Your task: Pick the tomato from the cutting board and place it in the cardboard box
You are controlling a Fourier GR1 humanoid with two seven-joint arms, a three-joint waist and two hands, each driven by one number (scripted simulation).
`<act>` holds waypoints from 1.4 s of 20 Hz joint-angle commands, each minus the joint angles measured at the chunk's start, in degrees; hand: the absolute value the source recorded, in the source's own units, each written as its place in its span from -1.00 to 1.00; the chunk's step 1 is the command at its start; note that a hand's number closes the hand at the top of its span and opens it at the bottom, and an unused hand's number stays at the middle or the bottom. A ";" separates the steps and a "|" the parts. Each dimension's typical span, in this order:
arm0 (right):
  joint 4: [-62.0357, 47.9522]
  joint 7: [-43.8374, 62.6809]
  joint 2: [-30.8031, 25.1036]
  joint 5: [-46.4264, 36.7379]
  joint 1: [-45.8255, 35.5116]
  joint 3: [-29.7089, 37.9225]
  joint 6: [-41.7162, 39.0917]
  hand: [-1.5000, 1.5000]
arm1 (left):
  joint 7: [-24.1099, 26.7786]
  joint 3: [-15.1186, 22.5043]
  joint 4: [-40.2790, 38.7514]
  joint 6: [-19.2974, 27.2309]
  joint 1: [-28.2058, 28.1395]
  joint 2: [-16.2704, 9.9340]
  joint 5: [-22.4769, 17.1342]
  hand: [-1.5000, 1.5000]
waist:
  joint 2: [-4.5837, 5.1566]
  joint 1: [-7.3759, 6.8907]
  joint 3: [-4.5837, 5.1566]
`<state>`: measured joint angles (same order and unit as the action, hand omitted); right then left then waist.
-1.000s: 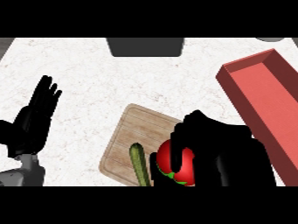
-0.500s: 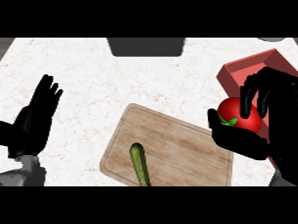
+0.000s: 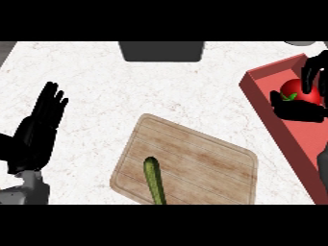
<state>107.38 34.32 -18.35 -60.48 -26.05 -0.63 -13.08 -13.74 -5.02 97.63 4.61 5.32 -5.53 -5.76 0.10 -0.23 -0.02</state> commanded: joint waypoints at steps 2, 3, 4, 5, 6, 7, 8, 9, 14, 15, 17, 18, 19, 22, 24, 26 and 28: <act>-10.96 -8.34 -2.89 -0.18 2.26 2.22 4.06 1.00 | -1.41 -1.83 -1.14 -1.40 1.76 -1.99 -1.40 0.00 | 0.03 -0.08 0.01; -16.03 -9.76 -4.56 -0.19 -1.91 3.28 3.57 1.00 | -2.81 0.26 1.14 0.79 1.45 -0.05 0.17 0.00 | 0.07 -0.43 0.00; -12.24 -6.57 -4.89 -1.72 1.05 0.03 -2.20 1.00 | -0.74 0.88 -0.39 1.40 1.32 0.64 1.59 0.00 | -0.01 -0.02 0.03; -15.67 -8.41 -7.16 -2.05 2.76 -0.23 -3.82 1.00 | -1.47 0.66 -1.51 1.87 2.70 0.96 1.31 0.00 | 0.23 0.07 0.03; -19.71 -7.28 -8.39 -1.77 0.57 0.34 -7.70 1.00 | -0.11 -0.72 -2.54 -0.70 2.79 -0.94 -0.26 0.00 | 0.48 -0.55 0.10; -20.22 -6.93 -7.85 -2.33 2.87 -0.67 -8.29 1.00 | -0.38 1.58 0.33 0.36 -0.55 1.33 0.62 0.00 | 0.14 -0.69 0.05; -21.78 -7.79 -8.67 0.01 2.00 1.10 -10.85 -1.00 | 1.47 1.28 -1.59 -0.29 -0.45 1.09 0.72 0.00 | 0.16 -0.32 0.06; -21.39 -8.82 -10.04 2.02 2.99 2.80 -13.28 -1.00 | -1.04 0.71 -0.58 1.71 1.69 0.49 1.86 0.00 | -0.02 0.22 0.02; -32.60 -19.60 -8.69 5.44 -0.82 8.81 -0.34 -1.00 | 1.98 -0.31 -2.51 -1.38 -0.15 0.19 -0.62 0.00 | -0.01 -0.15 0.01; -31.71 -18.03 -5.85 3.23 -1.63 6.91 3.70 -1.00 | 1.56 -1.90 -6.29 -1.46 4.07 -1.41 -0.59 0.00 | 0.06 -0.02 0.01; -28.41 -22.01 -5.73 5.61 -0.43 9.75 9.95 -1.00 | 1.52 -1.68 -2.78 -1.32 0.81 -0.56 -1.36 0.00 | -0.06 -0.08 -0.03; -31.30 -24.99 -6.50 6.49 -2.88 11.83 13.58 -1.00 | 3.39 -0.62 -2.68 -2.08 -0.14 -0.17 -0.80 0.00 | 0.17 -0.74 -0.08; -29.00 -25.01 -4.99 7.56 -4.03 12.36 15.51 -1.00 | 3.58 0.06 -3.88 -0.10 0.84 1.11 0.74 0.00 | 0.13 -0.31 -0.09; -26.27 -28.41 -3.49 13.95 -3.41 16.86 18.35 -1.00 | 1.54 0.76 -0.40 -0.21 -1.19 1.07 0.51 0.00 | -0.26 -0.04 -0.09; -23.95 -28.55 -1.62 18.55 -1.82 18.32 16.53 -1.00 | 0.43 -1.38 -2.55 -0.72 1.20 -0.66 -0.64 0.00 | -0.25 0.59 -0.02; -27.04 -27.94 -0.36 23.86 -4.56 22.15 16.04 -1.00 | 0.39 -1.44 -2.56 -1.48 0.55 -1.28 -0.73 0.00 | -0.12 0.21 -0.03; -22.98 -26.25 -1.06 31.86 -4.83 27.20 11.67 -1.00 | -1.30 -0.90 0.23 0.64 0.68 -0.09 -0.19 0.00 | -0.72 1.19 -0.07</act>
<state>81.58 7.77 -19.94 -38.94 -30.11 19.88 1.33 -13.83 -5.85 95.83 4.41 6.55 -5.89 -5.88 -0.16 0.24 -0.08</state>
